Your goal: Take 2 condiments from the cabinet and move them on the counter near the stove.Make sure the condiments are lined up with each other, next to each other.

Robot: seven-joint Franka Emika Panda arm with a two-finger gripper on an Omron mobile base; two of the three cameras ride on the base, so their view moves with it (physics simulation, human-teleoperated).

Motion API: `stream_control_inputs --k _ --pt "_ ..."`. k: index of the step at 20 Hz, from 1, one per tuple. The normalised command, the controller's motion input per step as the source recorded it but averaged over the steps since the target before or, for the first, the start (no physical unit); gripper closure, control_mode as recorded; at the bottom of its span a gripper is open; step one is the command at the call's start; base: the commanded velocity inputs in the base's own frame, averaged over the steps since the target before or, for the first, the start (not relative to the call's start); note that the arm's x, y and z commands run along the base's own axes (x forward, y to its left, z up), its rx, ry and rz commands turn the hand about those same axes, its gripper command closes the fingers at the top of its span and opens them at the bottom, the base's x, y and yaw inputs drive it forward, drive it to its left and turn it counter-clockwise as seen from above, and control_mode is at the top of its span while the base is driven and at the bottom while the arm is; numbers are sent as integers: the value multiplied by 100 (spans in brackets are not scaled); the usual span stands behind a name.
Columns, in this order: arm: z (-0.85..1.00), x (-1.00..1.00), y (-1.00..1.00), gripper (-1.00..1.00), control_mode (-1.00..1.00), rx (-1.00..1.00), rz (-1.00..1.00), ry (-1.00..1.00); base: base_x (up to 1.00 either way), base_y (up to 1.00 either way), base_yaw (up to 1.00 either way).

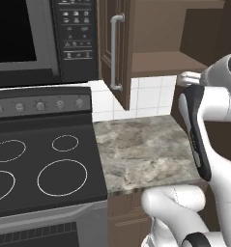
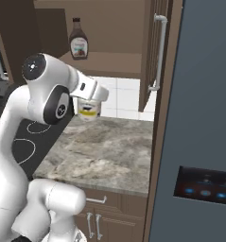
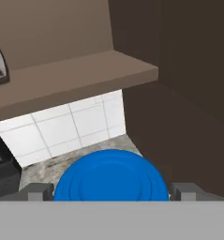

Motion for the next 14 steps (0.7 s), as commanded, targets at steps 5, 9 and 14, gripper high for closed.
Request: stream_control_inputs --k 5,9,14 --pt "-99 2 0 100 -100 0 0 1 0 0 0" --pt "-83 28 0 100 -100 0 0 5 0 0 0" --pt "-62 64 0 100 -100 3 0 2 0 0 0"
